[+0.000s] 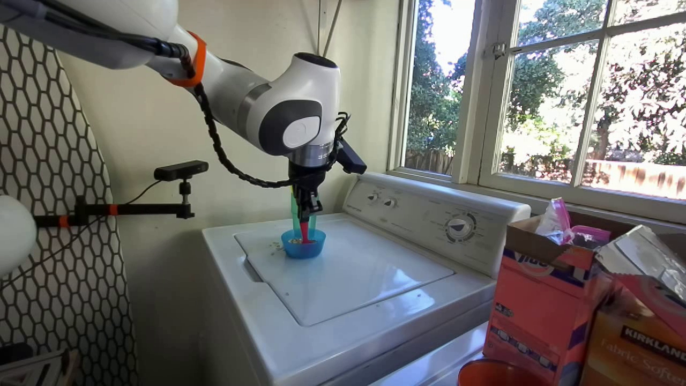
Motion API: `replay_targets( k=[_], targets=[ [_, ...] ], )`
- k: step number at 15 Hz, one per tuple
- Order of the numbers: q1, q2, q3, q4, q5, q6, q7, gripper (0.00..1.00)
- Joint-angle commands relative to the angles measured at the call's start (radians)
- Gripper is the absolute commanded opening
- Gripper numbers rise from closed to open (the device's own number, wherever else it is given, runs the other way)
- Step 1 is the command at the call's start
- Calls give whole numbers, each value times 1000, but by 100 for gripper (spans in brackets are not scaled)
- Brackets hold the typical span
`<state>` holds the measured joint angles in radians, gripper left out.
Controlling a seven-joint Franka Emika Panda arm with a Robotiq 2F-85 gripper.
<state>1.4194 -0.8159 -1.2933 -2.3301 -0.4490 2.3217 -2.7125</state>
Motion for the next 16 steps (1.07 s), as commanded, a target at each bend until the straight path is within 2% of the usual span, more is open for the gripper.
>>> replay_targets(
  k=[1,2,7,8,13,16],
  targets=[
    [50,28,-68,-7,129,62,-59,3],
    [-28,62,13,-6,84,24,-49,11],
    [-28,62,14,-6,84,25,-49,11],
    [-25,61,10,-6,98,27,-49,3],
    [-17,84,6,-24,175,118,-46,3],
    [-16,105,8,-22,166,112,-46,3]
  ],
)
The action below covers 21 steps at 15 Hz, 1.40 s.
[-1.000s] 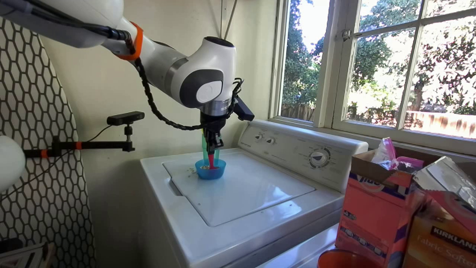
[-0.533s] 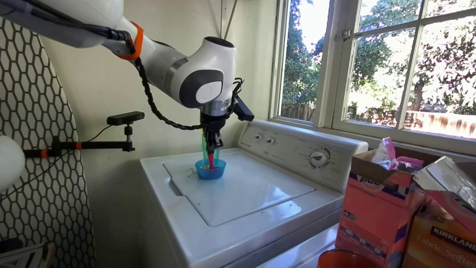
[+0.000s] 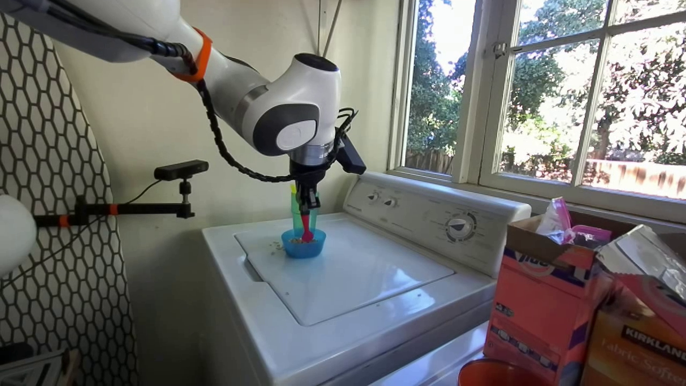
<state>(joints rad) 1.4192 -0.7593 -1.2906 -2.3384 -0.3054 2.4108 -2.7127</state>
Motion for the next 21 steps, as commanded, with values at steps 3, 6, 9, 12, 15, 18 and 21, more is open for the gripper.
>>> replay_targets(
  k=[3,6,9,12,15,18,21],
  targets=[
    [-23,61,13,-14,-17,18,-44,3],
    [-13,44,12,-16,-107,17,-37,3],
    [31,2,-18,-20,-128,22,-37,3],
    [85,-43,-58,-19,-122,18,-37,3],
    [131,-78,-98,-21,-130,43,-37,3],
    [171,-97,-140,-19,-120,75,-37,3],
    [207,-108,-181,-15,-100,99,-37,3]
  ],
)
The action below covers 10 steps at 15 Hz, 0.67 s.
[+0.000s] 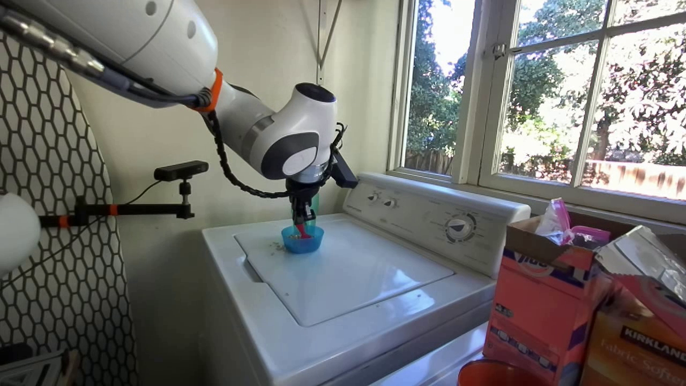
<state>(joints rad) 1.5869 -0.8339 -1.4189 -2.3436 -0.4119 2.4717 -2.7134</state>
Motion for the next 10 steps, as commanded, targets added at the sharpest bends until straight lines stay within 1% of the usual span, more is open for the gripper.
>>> replay_targets(
  k=[1,6,10],
  targets=[
    [48,-29,-64,-8,24,40,-37,3],
    [76,-67,-92,-3,61,41,-39,3],
    [65,-112,-98,1,69,45,-40,3]
  ],
)
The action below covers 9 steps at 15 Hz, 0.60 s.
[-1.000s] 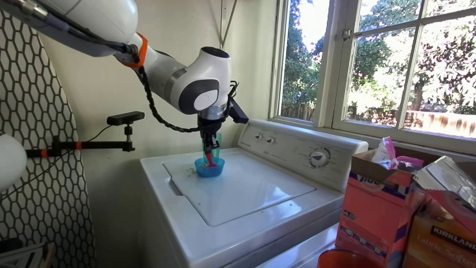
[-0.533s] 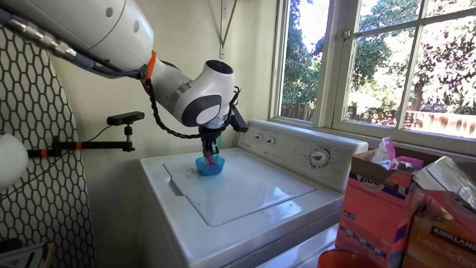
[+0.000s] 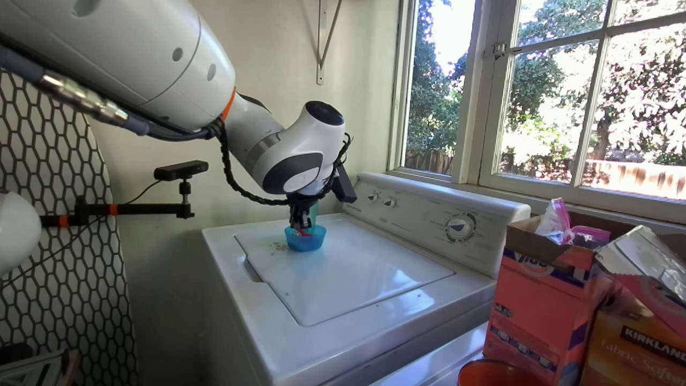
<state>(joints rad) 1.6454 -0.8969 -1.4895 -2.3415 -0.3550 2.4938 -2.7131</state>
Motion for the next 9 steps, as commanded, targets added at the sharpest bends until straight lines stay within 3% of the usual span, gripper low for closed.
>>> replay_targets(
  k=[1,9],
  targets=[
    [1,-61,-29,1,4,26,-41,3],
    [-14,-190,-33,4,-43,56,-40,3]
  ],
)
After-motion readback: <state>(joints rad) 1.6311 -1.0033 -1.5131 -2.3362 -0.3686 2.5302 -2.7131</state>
